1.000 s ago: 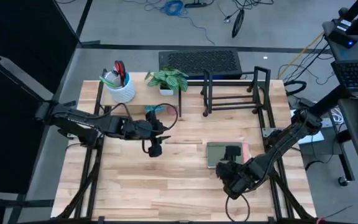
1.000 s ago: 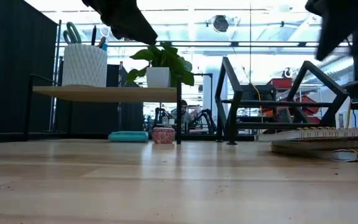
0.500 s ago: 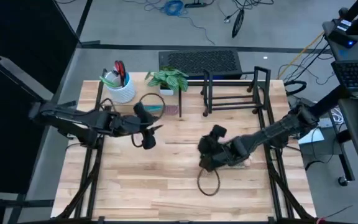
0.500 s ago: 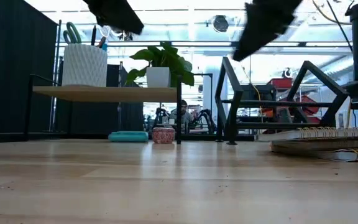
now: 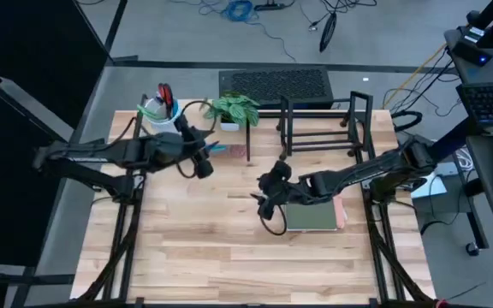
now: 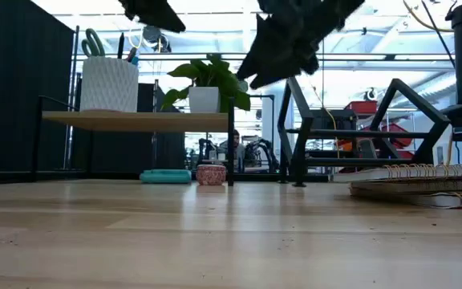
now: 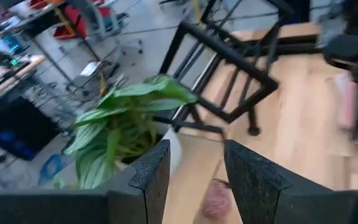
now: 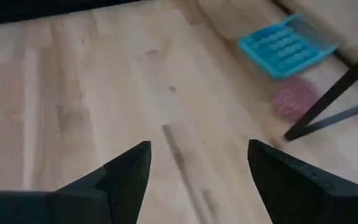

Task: Stock shelves
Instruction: Remove the white vase plant from the shelf

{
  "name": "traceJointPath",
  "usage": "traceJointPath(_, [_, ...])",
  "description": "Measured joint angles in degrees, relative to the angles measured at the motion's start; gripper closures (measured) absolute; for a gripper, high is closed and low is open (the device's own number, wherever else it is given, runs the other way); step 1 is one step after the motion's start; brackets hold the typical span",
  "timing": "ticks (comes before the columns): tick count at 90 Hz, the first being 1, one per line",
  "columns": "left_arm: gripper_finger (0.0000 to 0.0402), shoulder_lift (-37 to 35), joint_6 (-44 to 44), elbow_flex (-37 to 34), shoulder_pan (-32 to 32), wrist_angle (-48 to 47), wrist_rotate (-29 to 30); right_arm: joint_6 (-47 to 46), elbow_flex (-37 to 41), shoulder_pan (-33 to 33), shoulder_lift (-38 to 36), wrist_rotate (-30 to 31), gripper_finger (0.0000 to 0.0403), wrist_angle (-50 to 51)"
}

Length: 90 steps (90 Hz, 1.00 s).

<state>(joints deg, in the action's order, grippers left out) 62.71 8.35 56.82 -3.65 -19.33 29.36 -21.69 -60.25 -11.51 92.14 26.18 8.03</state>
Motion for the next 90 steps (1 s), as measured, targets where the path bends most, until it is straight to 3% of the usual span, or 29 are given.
traceJointPath(24, [0.0262,6.19,2.64,7.25,-7.22,-3.42,-10.09,-6.60,9.51,-0.26,0.00,-1.06,0.0151,-13.98])
traceJointPath(48, [0.0262,14.77,9.62,16.78,-11.75,-17.26,-10.23,-11.63,14.50,-1.09,0.00,-0.86,0.0151,-18.29])
traceJointPath(71, [0.0262,19.35,17.74,16.81,-12.72,-17.22,-8.51,-10.36,14.56,-3.33,0.00,-0.66,0.0151,-19.08])
traceJointPath(90, [0.0262,22.53,19.57,16.81,-13.68,-16.36,-6.58,-10.25,14.56,-4.13,0.00,-0.55,0.0151,-19.02])
